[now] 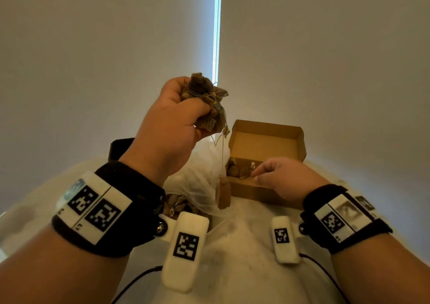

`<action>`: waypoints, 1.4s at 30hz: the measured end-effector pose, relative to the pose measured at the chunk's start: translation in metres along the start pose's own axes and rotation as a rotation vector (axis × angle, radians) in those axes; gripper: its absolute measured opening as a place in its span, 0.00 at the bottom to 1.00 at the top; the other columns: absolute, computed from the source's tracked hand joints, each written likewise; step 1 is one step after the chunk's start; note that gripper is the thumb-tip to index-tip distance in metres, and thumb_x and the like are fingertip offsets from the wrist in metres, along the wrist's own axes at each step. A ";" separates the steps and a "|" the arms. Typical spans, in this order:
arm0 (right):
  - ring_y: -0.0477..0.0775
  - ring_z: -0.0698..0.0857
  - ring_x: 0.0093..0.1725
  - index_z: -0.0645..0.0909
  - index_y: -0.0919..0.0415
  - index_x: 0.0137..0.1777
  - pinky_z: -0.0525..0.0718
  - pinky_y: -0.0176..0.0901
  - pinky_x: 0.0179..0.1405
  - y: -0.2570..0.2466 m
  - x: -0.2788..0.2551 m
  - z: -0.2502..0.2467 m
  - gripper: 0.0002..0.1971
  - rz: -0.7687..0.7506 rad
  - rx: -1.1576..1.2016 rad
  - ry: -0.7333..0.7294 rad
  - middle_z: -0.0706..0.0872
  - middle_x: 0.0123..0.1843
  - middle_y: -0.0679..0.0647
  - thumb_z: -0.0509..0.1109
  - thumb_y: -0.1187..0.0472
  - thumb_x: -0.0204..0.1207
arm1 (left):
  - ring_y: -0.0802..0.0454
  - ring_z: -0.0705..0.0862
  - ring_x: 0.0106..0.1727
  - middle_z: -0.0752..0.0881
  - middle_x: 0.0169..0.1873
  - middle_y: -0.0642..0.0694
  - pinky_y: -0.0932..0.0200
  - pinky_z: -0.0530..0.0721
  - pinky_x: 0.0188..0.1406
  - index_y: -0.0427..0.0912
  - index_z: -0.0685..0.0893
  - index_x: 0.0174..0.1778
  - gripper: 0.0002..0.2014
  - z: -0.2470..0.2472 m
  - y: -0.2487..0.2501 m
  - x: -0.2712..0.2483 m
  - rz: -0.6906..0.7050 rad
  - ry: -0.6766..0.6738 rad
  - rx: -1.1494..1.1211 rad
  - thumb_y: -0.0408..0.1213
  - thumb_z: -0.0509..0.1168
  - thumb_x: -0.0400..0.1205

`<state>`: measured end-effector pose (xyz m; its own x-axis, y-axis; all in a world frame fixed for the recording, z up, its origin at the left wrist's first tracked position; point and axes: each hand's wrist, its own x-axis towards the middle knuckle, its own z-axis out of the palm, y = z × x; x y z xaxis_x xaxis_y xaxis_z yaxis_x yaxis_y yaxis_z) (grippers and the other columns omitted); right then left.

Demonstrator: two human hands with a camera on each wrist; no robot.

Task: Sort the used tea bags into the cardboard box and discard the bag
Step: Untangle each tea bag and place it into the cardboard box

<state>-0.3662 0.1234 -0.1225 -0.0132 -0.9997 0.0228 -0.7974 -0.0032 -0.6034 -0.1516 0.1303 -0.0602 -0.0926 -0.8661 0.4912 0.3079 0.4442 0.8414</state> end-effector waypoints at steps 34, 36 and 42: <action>0.49 0.89 0.52 0.83 0.35 0.58 0.89 0.48 0.57 -0.022 -0.017 0.001 0.20 -0.325 0.205 -0.329 0.90 0.51 0.46 0.76 0.35 0.65 | 0.32 0.89 0.52 0.88 0.57 0.29 0.46 0.91 0.42 0.33 0.75 0.68 0.16 0.012 -0.047 -0.006 -0.180 0.142 -0.406 0.23 0.53 0.85; 0.47 0.89 0.52 0.85 0.37 0.57 0.88 0.53 0.61 -0.025 -0.017 0.007 0.11 -0.349 0.189 -0.322 0.90 0.51 0.45 0.75 0.45 0.75 | 0.34 0.89 0.51 0.87 0.57 0.28 0.47 0.91 0.42 0.32 0.74 0.71 0.17 0.013 -0.048 -0.007 -0.209 0.166 -0.420 0.25 0.54 0.85; 0.58 0.86 0.45 0.89 0.51 0.46 0.87 0.61 0.54 -0.016 -0.013 0.004 0.07 -0.359 0.361 -0.299 0.92 0.49 0.56 0.69 0.59 0.82 | 0.38 0.86 0.49 0.85 0.52 0.30 0.52 0.90 0.37 0.27 0.75 0.71 0.19 0.014 -0.045 -0.006 -0.307 0.242 -0.520 0.27 0.54 0.84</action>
<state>-0.3508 0.1362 -0.1168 0.4322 -0.8981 0.0815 -0.4637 -0.2988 -0.8341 -0.1778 0.1183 -0.0979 -0.0521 -0.9902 0.1295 0.7249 0.0517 0.6869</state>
